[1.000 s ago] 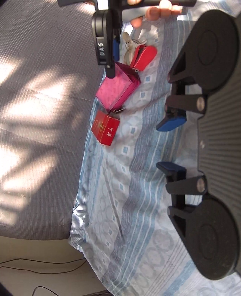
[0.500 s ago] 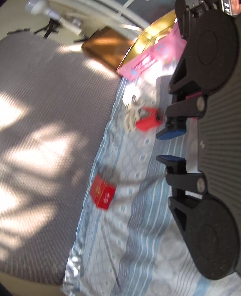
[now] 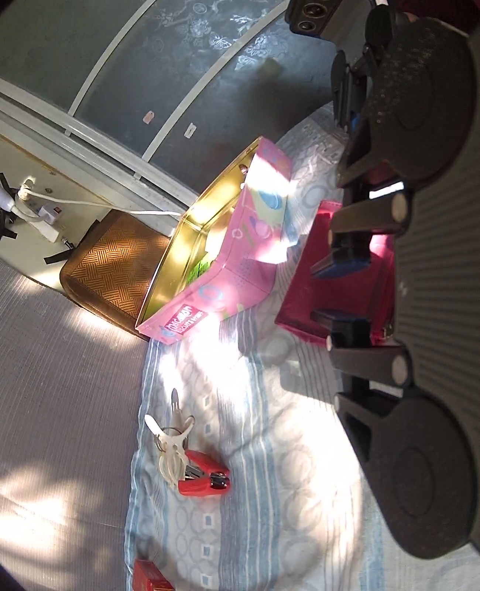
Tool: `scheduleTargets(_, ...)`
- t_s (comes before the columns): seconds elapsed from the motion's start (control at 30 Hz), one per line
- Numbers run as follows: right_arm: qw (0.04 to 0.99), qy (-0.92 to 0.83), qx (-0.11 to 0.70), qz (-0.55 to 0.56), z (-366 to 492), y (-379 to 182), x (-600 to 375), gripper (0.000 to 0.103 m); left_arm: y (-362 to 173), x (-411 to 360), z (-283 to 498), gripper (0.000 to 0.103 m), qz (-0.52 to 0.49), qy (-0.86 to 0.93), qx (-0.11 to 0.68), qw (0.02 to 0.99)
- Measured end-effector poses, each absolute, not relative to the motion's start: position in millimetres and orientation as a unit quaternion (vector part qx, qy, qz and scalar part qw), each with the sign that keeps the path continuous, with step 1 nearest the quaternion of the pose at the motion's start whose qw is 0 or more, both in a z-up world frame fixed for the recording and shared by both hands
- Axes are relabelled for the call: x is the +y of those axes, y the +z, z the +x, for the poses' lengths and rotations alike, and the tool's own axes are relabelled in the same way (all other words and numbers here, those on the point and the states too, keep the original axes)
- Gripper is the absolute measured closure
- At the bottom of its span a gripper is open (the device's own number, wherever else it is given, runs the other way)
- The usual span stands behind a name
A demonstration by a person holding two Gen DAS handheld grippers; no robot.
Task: Organize rigid objects
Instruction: 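Carry the pink pouch in the right tool and release it into the tin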
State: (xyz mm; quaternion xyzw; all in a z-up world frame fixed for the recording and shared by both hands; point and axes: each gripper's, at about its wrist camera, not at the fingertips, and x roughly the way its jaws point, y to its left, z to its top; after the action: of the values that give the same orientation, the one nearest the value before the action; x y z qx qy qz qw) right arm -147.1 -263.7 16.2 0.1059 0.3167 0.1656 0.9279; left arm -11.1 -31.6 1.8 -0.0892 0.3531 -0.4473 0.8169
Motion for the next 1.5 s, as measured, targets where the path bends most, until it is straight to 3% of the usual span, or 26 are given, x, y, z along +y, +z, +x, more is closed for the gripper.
scheduleTargets(0.07,0.928,0.170,0.312,0.116,-141,13,-261,0.070,1,-27,-10,0.073,-0.104,-0.436,0.360,0.818)
scheduleTargets(0.1,0.929,0.171,0.308,0.117,-137,12,-259,0.070,2,-22,-9,0.055,-0.116,-0.426,0.363,0.821)
scheduleTargets(0.13,0.929,0.170,0.306,0.120,-134,11,-258,0.070,2,-18,-10,0.044,-0.125,-0.412,0.362,0.827)
scheduleTargets(0.17,0.928,0.173,0.305,0.127,-133,11,-257,0.070,3,-12,-11,0.039,-0.139,-0.392,0.353,0.838)
scheduleTargets(0.27,0.925,0.184,0.302,0.139,-126,8,-253,0.071,1,-6,-4,0.044,-0.164,-0.392,0.366,0.828)
scheduleTargets(0.3,0.925,0.184,0.304,0.139,-124,6,-251,0.073,-2,-10,-3,0.053,-0.157,-0.400,0.376,0.821)
scheduleTargets(0.33,0.923,0.185,0.307,0.138,-122,3,-249,0.078,-5,-16,-3,0.058,-0.146,-0.405,0.383,0.817)
scheduleTargets(0.37,0.922,0.188,0.309,0.140,-122,2,-249,0.091,-5,-25,-10,0.063,-0.117,-0.399,0.371,0.830)
scheduleTargets(0.4,0.923,0.188,0.304,0.143,-123,4,-250,0.091,-2,-31,-15,0.084,-0.098,-0.413,0.366,0.828)
scheduleTargets(0.43,0.924,0.193,0.297,0.142,-126,8,-253,0.092,0,-38,-16,0.099,-0.104,-0.444,0.378,0.806)
scheduleTargets(0.5,0.933,0.192,0.277,0.124,-135,20,-254,0.094,17,-55,-29,0.100,-0.133,-0.508,0.365,0.768)
scheduleTargets(0.6,0.951,0.175,0.241,0.087,-145,37,-263,0.096,52,-90,-48,0.098,-0.074,-0.547,0.297,0.779)
scheduleTargets(0.77,0.961,0.130,0.235,0.069,-152,42,-291,0.100,72,-116,-42,0.092,-0.051,-0.556,0.270,0.784)
scheduleTargets(0.93,0.962,0.038,0.252,0.100,-164,19,-347,0.101,39,-116,-19,0.089,-0.066,-0.514,0.352,0.780)
scheduleTargets(1.03,0.957,0.059,0.242,0.150,-178,18,-367,0.096,27,-107,-30,0.058,-0.058,-0.493,0.360,0.790)
scheduleTargets(1.1,0.958,0.079,0.234,0.148,-186,19,-363,0.095,21,-94,-38,0.051,-0.065,-0.482,0.356,0.798)
scheduleTargets(1.23,0.952,0.114,0.254,0.123,-173,11,-344,0.091,8,-86,-37,0.051,-0.086,-0.469,0.384,0.791)
scheduleTargets(1.33,0.948,0.125,0.269,0.114,-157,0,-332,0.079,-5,-98,-37,0.055,-0.070,-0.462,0.407,0.785)
scheduleTargets(1.37,0.945,0.130,0.276,0.118,-151,-6,-330,0.075,-11,-106,-36,0.062,-0.063,-0.463,0.419,0.778)
scheduleTargets(1.4,0.943,0.129,0.281,0.122,-147,-10,-328,0.075,-14,-112,-35,0.081,-0.060,-0.467,0.425,0.773)
scheduleTargets(1.5,0.952,0.112,0.268,0.095,-151,1,-321,0.078,-2,-122,-40,0.081,-0.033,-0.462,0.404,0.789)
